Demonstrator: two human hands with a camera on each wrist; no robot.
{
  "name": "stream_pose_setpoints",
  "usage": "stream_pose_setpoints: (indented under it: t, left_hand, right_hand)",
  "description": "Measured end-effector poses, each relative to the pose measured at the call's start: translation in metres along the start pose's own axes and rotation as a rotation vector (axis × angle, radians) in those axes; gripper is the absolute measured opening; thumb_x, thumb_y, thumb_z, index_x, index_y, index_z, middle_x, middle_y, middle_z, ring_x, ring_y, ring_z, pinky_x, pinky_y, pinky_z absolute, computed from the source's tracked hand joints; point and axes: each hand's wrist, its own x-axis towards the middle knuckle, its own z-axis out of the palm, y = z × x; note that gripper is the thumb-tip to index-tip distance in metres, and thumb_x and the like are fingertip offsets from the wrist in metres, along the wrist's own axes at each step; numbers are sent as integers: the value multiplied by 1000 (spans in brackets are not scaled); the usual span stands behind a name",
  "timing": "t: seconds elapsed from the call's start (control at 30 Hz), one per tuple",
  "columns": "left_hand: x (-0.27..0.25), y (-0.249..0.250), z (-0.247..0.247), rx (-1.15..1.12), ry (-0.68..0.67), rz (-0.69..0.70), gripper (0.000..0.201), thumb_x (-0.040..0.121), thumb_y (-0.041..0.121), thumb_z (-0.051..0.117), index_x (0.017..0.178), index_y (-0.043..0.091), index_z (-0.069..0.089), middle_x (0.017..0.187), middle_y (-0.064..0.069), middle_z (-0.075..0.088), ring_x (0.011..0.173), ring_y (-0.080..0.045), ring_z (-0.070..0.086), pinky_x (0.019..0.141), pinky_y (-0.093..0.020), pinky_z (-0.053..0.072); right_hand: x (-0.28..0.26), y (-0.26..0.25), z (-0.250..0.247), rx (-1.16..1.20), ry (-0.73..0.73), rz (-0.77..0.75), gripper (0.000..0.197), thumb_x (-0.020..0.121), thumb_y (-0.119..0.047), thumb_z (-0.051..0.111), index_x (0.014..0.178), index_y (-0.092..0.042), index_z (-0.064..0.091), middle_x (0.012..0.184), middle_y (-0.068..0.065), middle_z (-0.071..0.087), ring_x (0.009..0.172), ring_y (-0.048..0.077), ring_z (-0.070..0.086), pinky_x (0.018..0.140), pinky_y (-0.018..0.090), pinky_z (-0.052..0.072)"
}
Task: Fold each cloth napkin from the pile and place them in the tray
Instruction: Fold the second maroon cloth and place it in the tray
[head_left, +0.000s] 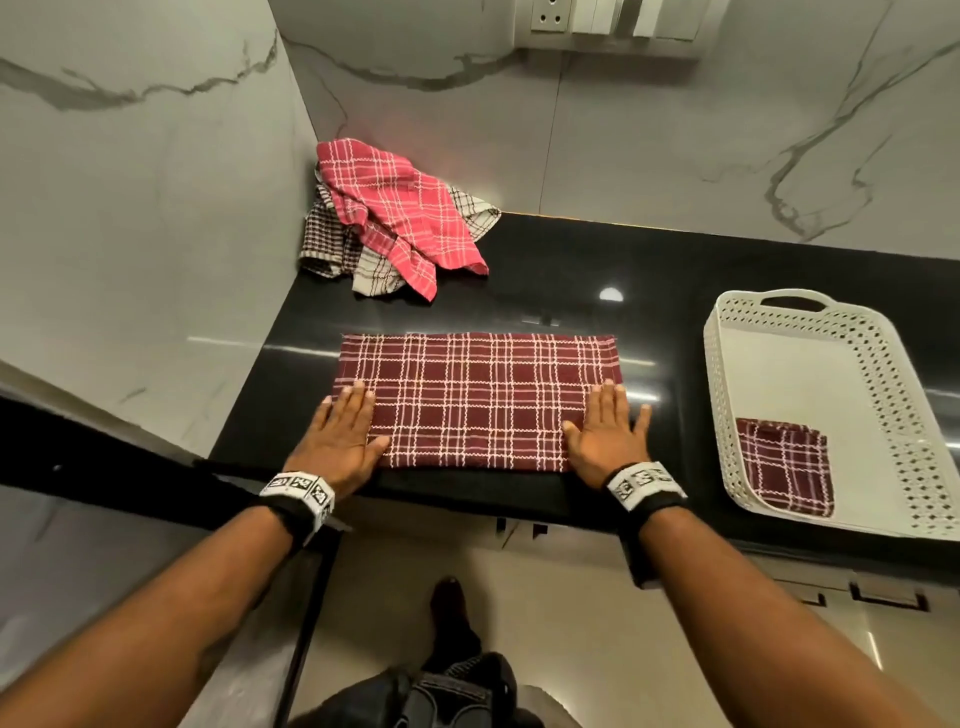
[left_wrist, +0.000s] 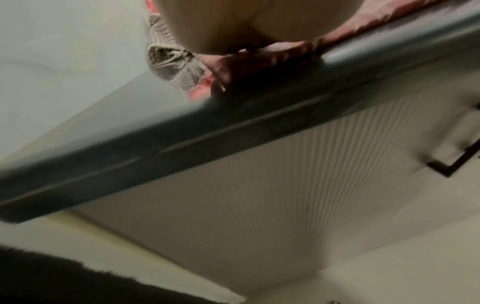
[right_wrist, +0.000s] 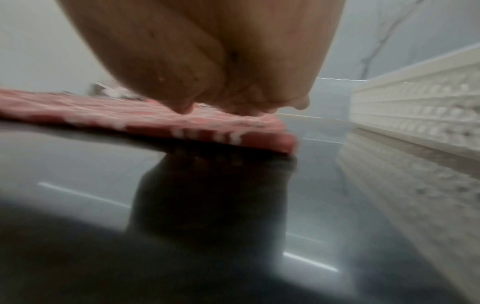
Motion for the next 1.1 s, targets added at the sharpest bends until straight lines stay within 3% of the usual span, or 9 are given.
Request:
stream_pose_setpoints:
  t: [0.13, 0.23, 0.4, 0.57, 0.7, 0.77, 0.83, 0.97, 1.1]
  left_hand:
    - [9, 65, -6, 4, 83, 209, 68, 101, 54, 8, 157, 20, -11, 163, -1, -21, 150, -16, -21, 123, -40, -10]
    - [17, 93, 2, 31, 51, 254, 70, 97, 56, 2, 157, 21, -9, 164, -1, -19, 150, -16, -19, 124, -42, -7]
    - [-7, 33, 26, -93, 140, 51, 68, 99, 56, 14, 157, 28, -6, 165, 6, -15, 151, -12, -17, 123, -42, -8]
    - [-25, -2, 26, -167, 114, -15, 73, 96, 54, 15, 158, 20, -3, 166, 4, -9, 151, -11, -12, 124, -39, -5]
    - [-11, 8, -5, -236, 254, -37, 51, 98, 44, 33, 139, 17, 46, 146, -3, 43, 136, -23, 38, 115, -45, 28]
    - [9, 12, -24, -220, 373, 11, 36, 95, 37, 41, 121, 16, 56, 122, -1, 54, 113, -21, 50, 99, -42, 41]
    - [31, 13, -36, -200, 403, 51, 30, 93, 26, 50, 120, 16, 58, 120, 0, 54, 109, -20, 50, 93, -40, 44]
    - [68, 2, -44, -110, 298, -2, 30, 90, 24, 53, 119, 18, 57, 123, -1, 56, 108, -25, 52, 90, -43, 45]
    - [76, 9, -45, -5, 344, 42, 8, 82, 23, 60, 89, 20, 57, 90, -3, 62, 82, -26, 54, 74, -42, 41]
  right_hand:
    - [-24, -75, 24, -17, 10, -315, 69, 103, -50, 16, 157, -16, -11, 162, 6, -24, 148, 23, -25, 117, 53, -19]
    - [-28, -97, 44, -52, -52, -373, 67, 104, -51, 17, 158, -21, -9, 164, 1, -22, 149, 21, -25, 118, 55, -17]
    - [-29, -23, 44, 4, 7, -190, 73, 100, -62, 14, 155, -27, -18, 158, -2, -32, 145, 21, -32, 115, 49, -24]
    - [-35, 28, 39, 27, 102, -56, 77, 100, -60, 17, 157, -18, -12, 164, 4, -21, 149, 18, -24, 122, 51, -11]
    - [-33, 1, 22, 22, 104, 64, 73, 99, -56, 26, 156, -11, 15, 166, 10, 1, 152, 30, -8, 116, 62, -8]
    - [-31, -27, 7, 5, 209, 45, 58, 97, -55, 30, 138, -15, 42, 153, 14, 30, 145, 35, 21, 115, 63, 13]
    - [-24, -54, -2, 20, 253, -51, 49, 97, -57, 30, 122, -19, 49, 129, 8, 44, 123, 28, 41, 105, 54, 33]
    - [11, -85, -10, 57, 125, 25, 58, 97, -62, 32, 129, -16, 47, 134, 11, 42, 125, 29, 39, 104, 54, 37]
    - [67, -88, -42, 35, 81, 148, 70, 94, -64, 37, 144, -16, 39, 156, 16, 28, 141, 39, 26, 110, 65, 23]
